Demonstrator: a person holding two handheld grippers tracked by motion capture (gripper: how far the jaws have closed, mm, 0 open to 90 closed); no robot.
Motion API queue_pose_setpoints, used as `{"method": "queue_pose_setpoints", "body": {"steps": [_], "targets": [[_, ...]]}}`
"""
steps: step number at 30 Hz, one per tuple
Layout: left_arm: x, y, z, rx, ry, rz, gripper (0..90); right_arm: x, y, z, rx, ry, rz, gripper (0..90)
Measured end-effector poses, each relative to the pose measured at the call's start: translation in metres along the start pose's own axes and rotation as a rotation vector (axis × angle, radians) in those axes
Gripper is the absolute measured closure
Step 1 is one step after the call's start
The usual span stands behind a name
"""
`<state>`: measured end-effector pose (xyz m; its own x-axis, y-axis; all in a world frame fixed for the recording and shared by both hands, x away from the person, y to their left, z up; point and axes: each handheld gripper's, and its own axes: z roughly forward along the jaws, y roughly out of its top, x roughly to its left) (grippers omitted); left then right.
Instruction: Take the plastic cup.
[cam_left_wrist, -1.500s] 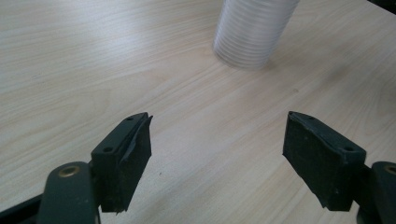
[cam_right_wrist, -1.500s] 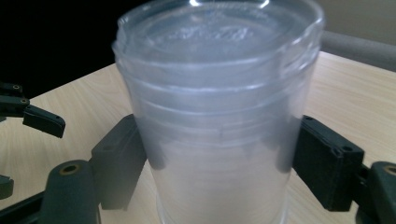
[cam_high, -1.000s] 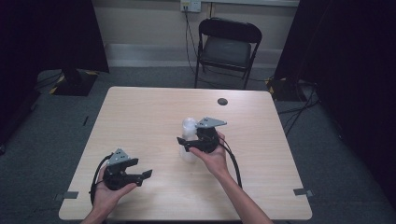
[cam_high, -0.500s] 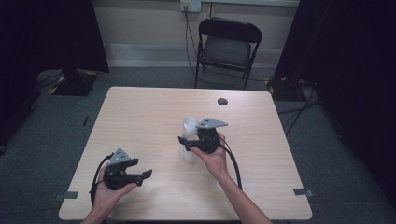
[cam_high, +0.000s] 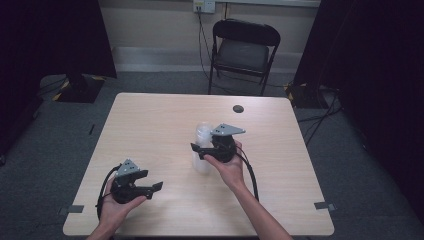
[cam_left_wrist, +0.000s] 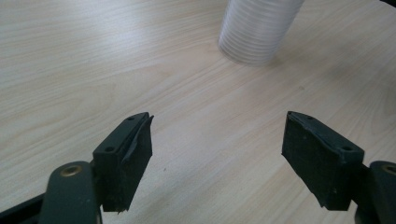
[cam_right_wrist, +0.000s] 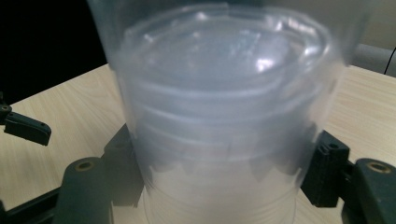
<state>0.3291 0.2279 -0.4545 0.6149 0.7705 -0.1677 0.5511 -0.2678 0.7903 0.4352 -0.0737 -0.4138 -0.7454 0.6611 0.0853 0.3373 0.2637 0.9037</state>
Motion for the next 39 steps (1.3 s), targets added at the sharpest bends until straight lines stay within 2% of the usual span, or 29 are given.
{"method": "queue_pose_setpoints", "body": {"steps": [11, 12, 16, 23, 25, 26, 31, 33, 38, 39], "targets": [[0.0, 0.0, 0.001, 0.002, -0.005, -0.015, 24.3, -0.001, 0.007, -0.005, -0.028, 0.006, 0.014, 30.0], [0.001, 0.0, 0.001, 0.008, -0.017, -0.02, 24.2, -0.001, 0.009, -0.006, -0.031, 0.005, 0.013, 29.9], [0.001, 0.0, 0.001, 0.006, -0.022, -0.027, 24.2, -0.001, 0.012, -0.009, -0.037, 0.014, 0.018, 29.9], [0.001, 0.0, 0.001, -0.003, -0.015, -0.025, 24.3, -0.002, 0.019, -0.012, -0.052, 0.016, 0.017, 29.7], [0.002, 0.0, 0.0, -0.01, -0.021, -0.022, 27.3, -0.002, 0.021, -0.013, -0.053, 0.018, 0.013, 29.7], [0.001, 0.0, 0.0, -0.01, -0.021, -0.024, 29.5, -0.002, 0.021, -0.013, -0.052, 0.016, 0.012, 29.8], [0.002, 0.0, 0.0, -0.01, -0.016, -0.031, 27.2, -0.002, 0.026, -0.015, -0.062, 0.015, 0.013, 29.9], [0.003, 0.0, 0.0, -0.018, -0.019, -0.051, 26.0, -0.002, 0.028, -0.016, -0.067, 0.016, 0.01, 29.9], [0.005, -0.001, -0.002, -0.031, 0.01, -0.055, 26.1, -0.002, 0.03, -0.017, -0.074, 0.014, 0.012, 29.9], [0.005, -0.001, -0.002, -0.032, 0.006, -0.061, 26.1, -0.002, 0.03, -0.018, -0.076, 0.014, 0.014, 29.9]]}}
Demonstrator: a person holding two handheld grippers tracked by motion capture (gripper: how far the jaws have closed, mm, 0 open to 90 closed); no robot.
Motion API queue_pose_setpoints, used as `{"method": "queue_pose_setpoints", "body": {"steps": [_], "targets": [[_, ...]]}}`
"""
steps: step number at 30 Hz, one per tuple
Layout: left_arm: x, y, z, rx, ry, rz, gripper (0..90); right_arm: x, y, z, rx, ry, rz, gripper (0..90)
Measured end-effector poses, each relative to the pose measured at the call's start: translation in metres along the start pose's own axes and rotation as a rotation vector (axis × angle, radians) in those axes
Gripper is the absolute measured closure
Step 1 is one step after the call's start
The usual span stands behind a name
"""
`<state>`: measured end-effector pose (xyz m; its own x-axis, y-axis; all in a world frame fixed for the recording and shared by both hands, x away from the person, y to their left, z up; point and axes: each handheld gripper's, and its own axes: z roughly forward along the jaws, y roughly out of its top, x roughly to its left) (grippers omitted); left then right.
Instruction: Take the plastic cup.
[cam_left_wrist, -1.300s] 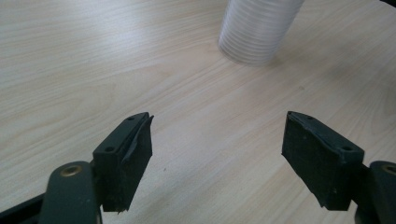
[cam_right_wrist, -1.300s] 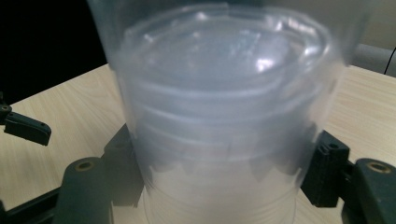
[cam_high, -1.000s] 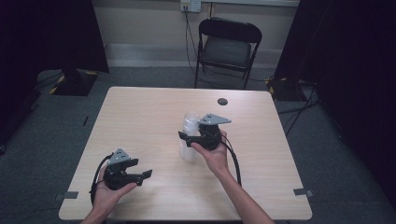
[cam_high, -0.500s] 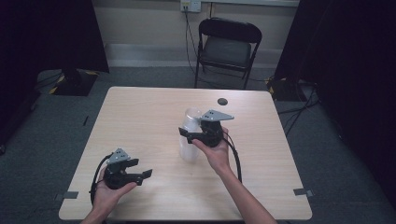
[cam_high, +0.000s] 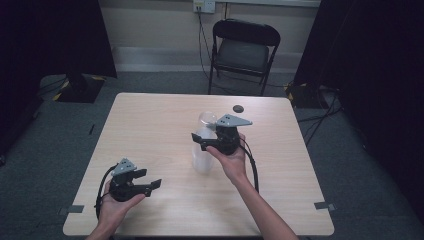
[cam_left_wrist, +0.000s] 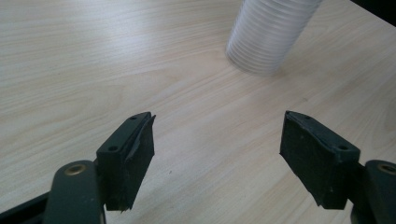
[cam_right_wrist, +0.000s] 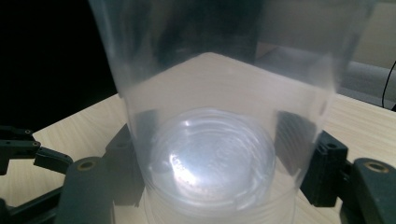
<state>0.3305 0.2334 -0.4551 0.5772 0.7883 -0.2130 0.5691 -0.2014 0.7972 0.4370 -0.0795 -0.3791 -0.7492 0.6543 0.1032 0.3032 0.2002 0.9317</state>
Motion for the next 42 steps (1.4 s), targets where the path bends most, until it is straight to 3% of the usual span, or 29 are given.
{"method": "queue_pose_setpoints", "body": {"steps": [14, 18, 23, 28, 31, 34, 42], "targets": [[-0.002, 0.001, 0.001, 0.01, -0.043, 0.002, 27.4, 0.0, 0.022, -0.011, -0.043, 0.003, -0.013, 30.1], [-0.002, 0.001, 0.001, 0.005, -0.042, 0.003, 27.4, 0.0, 0.026, -0.017, -0.067, 0.014, 0.015, 30.4], [-0.002, 0.0, 0.002, 0.006, -0.036, 0.001, 27.2, 0.0, 0.029, -0.026, -0.08, 0.023, 0.017, 30.7], [-0.004, 0.0, 0.002, 0.004, -0.025, 0.038, 30.1, 0.0, 0.033, -0.038, -0.093, 0.02, 0.037, 31.0], [-0.004, 0.0, 0.002, 0.004, -0.027, 0.039, 29.8, 0.0, 0.035, -0.043, -0.099, 0.027, 0.045, 31.1], [-0.007, 0.0, 0.001, -0.015, -0.064, 0.047, 29.4, -0.001, 0.035, -0.053, -0.087, 0.027, 0.048, 31.2], [-0.008, 0.002, 0.001, -0.023, -0.095, 0.041, 27.8, -0.004, 0.023, -0.079, -0.088, 0.026, 0.107, 31.2]]}}
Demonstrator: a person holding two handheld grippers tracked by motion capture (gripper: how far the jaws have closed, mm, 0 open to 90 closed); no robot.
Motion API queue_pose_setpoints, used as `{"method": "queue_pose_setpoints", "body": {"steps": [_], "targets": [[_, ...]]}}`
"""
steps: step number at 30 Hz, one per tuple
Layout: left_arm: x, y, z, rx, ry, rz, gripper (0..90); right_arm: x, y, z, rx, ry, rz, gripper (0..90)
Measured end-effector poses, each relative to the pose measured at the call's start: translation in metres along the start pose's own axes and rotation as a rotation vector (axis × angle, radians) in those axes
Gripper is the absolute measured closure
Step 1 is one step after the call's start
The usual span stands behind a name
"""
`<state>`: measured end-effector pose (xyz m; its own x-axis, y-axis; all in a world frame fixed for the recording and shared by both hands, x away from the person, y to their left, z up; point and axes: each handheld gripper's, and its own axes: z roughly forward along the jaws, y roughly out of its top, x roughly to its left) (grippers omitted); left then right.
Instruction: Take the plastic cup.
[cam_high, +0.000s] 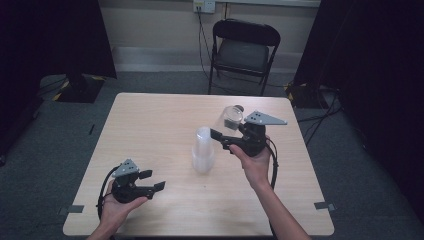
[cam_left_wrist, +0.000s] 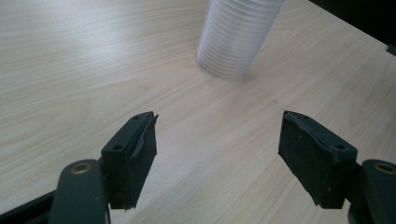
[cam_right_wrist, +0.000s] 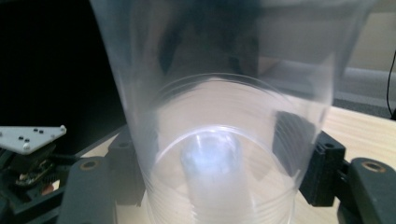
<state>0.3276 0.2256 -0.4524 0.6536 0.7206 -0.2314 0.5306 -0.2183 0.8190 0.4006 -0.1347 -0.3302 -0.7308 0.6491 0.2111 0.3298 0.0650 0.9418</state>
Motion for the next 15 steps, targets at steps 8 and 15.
{"method": "queue_pose_setpoints", "body": {"steps": [8, 15], "targets": [[-0.007, 0.004, -0.001, 0.007, -0.002, 0.009, 28.5, -0.007, -0.016, -0.022, 0.03, -0.007, 0.052, 31.5], [-0.021, 0.014, 0.001, 0.002, 0.009, 0.068, 29.8, -0.013, -0.035, -0.033, 0.08, 0.016, 0.13, 32.3]]}}
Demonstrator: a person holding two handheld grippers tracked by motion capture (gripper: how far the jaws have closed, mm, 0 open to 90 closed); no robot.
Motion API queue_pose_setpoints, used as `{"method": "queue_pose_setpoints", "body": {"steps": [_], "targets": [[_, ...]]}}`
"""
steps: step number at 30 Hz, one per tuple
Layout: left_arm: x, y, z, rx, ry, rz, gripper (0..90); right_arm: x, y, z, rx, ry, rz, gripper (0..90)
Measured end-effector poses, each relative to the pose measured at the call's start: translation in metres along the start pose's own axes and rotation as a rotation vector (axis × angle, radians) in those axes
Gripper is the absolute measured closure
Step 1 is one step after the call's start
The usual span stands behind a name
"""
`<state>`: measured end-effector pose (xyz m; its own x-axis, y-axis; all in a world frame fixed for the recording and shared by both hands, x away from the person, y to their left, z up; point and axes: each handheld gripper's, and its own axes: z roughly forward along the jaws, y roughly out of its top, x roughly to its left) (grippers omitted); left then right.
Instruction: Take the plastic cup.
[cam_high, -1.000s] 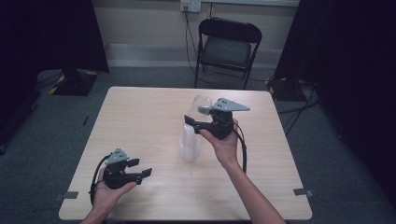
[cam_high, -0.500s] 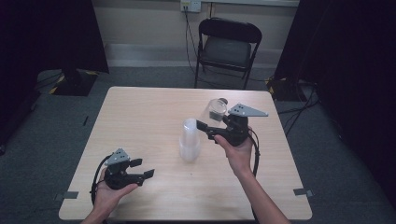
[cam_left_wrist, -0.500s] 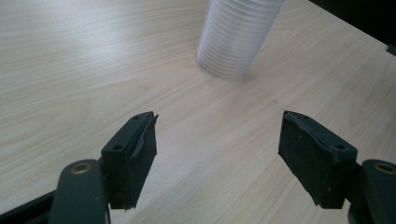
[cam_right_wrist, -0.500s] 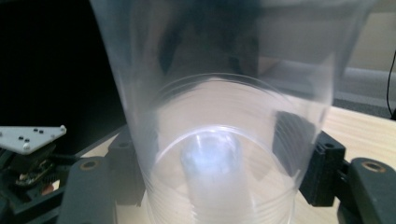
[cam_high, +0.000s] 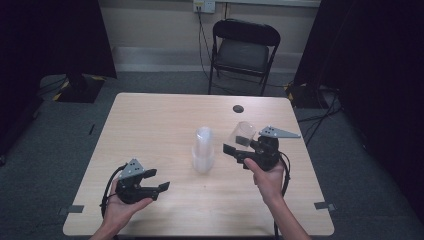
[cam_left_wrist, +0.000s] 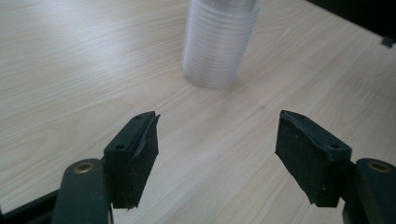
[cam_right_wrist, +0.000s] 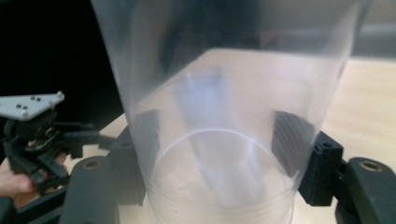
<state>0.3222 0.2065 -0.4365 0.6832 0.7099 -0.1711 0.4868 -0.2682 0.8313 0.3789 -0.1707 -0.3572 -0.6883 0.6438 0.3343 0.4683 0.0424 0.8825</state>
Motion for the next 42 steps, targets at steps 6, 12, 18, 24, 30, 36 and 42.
{"method": "queue_pose_setpoints", "body": {"steps": [6, 12, 18, 24, 30, 36, 42], "targets": [[-0.003, 0.013, 0.003, 0.002, 0.003, 0.026, 33.6, -0.004, -0.016, -0.004, 0.044, 0.02, 0.045, 32.7], [-0.01, 0.033, 0.005, -0.017, 0.018, 0.07, 33.6, -0.008, -0.028, -0.006, 0.046, 0.044, 0.105, 32.8], [-0.024, 0.048, 0.02, -0.053, 0.007, 0.097, 32.8, -0.004, -0.035, -0.007, 0.045, 0.101, 0.16, 32.8], [-0.036, 0.048, 0.045, -0.035, -0.018, 0.105, 35.4, -0.003, -0.05, 0.002, 0.059, 0.153, 0.227, 32.7], [-0.048, 0.046, 0.059, -0.042, -0.062, 0.114, 42.0, 0.0, -0.054, 0.011, 0.076, 0.168, 0.24, 32.8], [-0.056, 0.041, 0.062, -0.085, -0.089, 0.144, 41.0, 0.003, -0.061, 0.016, 0.092, 0.2, 0.272, 32.5], [-0.06, 0.039, 0.061, -0.098, -0.109, 0.171, 46.7, 0.002, -0.071, 0.021, 0.114, 0.23, 0.347, 32.4]]}}
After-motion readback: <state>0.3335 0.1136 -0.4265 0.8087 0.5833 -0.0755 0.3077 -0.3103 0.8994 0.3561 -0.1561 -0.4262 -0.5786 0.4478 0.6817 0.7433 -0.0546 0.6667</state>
